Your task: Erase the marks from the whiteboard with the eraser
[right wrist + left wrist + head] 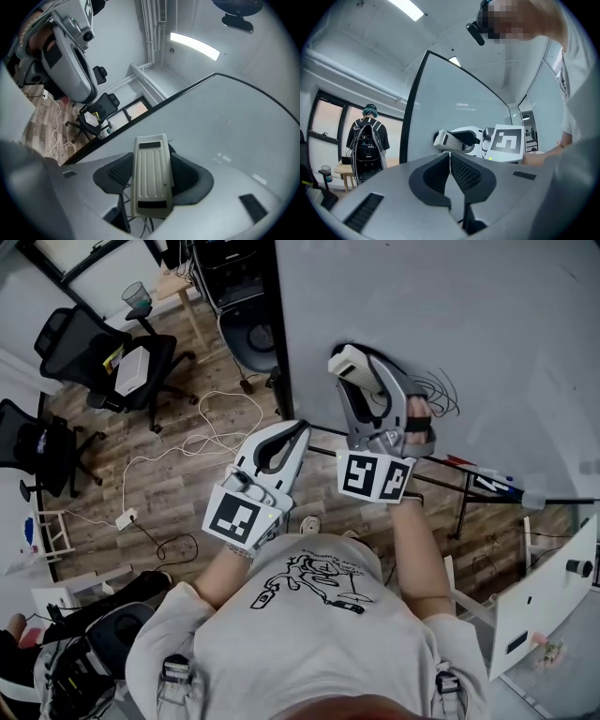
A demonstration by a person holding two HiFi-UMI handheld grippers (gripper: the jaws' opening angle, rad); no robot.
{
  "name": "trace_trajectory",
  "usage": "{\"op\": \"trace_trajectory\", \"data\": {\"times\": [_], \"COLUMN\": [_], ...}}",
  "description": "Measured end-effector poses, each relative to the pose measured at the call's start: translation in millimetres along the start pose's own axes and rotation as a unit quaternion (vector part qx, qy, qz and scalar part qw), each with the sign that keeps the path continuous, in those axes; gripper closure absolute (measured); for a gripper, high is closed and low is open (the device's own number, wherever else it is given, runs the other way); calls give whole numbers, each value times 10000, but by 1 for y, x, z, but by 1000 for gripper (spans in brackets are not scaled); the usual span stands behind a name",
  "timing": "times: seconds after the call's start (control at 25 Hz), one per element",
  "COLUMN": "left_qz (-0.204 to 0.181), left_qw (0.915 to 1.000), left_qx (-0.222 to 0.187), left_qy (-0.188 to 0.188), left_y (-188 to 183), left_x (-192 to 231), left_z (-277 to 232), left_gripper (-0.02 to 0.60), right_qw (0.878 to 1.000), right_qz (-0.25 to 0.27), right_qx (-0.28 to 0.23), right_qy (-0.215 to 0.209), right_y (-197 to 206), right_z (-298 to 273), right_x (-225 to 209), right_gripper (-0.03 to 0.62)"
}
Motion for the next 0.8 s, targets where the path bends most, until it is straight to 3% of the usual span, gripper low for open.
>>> {"op": "trace_trajectory", "data": {"times": [0.4,0.8], "left_qz": [14,4], "left_qw": [10000,10000], "left_qx": [45,61], "left_qy": [-36,26], "left_y": [2,1], "left_x": [-7,-17], "left_z": [1,-4], "left_gripper": [558,558], "right_qw": [9977,9991], "right_qz": [280,0], "right_qx": [113,70], "right_qy": [-608,-408], "right_y": [13,20], "right_z": [-10,6], "right_x": [60,30], "right_gripper": [335,333]}}
Point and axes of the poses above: the fingertips, and each gripper's own axes: z backward along the fingers, x to its left, y out of its underside, the point moved 1 cm from there along z, backward along the fingers, and after that the axes turned 5 degrees about -x, right-handed, at the moved point
